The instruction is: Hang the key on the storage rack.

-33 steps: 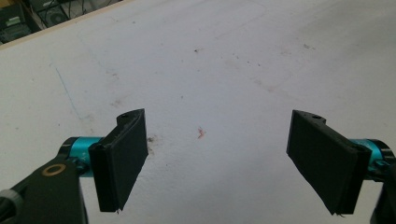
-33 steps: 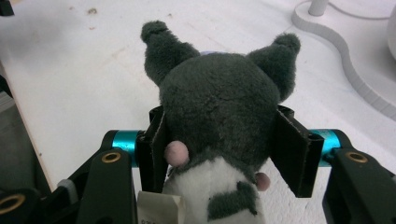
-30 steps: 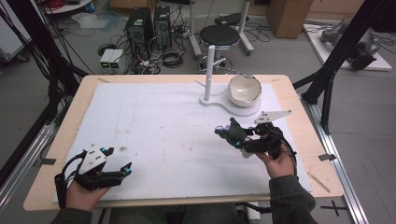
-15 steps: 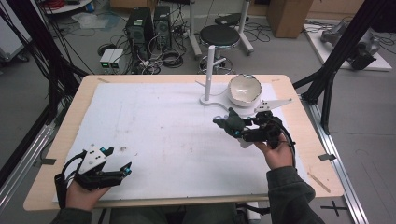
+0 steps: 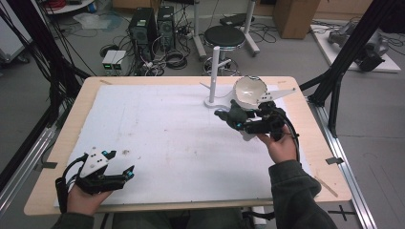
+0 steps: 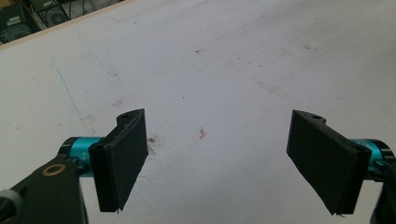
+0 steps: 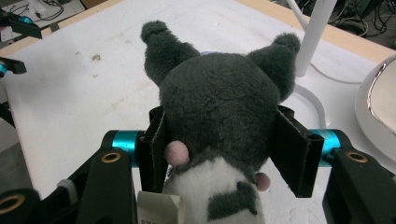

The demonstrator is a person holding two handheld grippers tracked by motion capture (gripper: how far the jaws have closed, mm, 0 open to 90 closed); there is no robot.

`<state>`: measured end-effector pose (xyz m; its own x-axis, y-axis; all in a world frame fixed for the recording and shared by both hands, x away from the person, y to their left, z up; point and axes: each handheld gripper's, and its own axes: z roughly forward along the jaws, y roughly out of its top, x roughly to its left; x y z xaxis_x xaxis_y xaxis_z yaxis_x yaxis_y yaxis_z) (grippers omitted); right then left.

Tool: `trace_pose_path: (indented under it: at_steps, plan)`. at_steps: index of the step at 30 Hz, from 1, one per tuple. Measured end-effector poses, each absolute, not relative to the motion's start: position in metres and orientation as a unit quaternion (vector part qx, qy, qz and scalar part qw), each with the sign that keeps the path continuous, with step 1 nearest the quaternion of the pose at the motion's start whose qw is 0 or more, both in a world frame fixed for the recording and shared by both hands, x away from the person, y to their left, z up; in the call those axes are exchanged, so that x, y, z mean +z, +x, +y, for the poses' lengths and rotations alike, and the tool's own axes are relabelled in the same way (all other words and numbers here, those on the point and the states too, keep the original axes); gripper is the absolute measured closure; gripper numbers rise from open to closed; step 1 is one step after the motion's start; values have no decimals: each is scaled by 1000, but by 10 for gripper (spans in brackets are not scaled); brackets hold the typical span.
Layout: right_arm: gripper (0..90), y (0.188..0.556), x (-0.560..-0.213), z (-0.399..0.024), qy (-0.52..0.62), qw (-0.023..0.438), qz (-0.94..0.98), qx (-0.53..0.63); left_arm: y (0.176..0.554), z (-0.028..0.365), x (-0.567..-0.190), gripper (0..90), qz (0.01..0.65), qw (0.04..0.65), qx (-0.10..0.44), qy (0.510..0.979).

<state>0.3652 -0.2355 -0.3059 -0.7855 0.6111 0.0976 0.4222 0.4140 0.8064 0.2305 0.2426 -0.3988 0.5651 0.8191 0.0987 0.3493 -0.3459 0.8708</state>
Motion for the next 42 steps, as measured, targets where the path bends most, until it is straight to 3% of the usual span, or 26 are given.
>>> trace_pose_path:
  at_steps: [42]
  plan:
    - [430, 418, -268, -219, 323, 127, 825, 446, 231, 244, -399, 208, 379, 432, 273, 772]
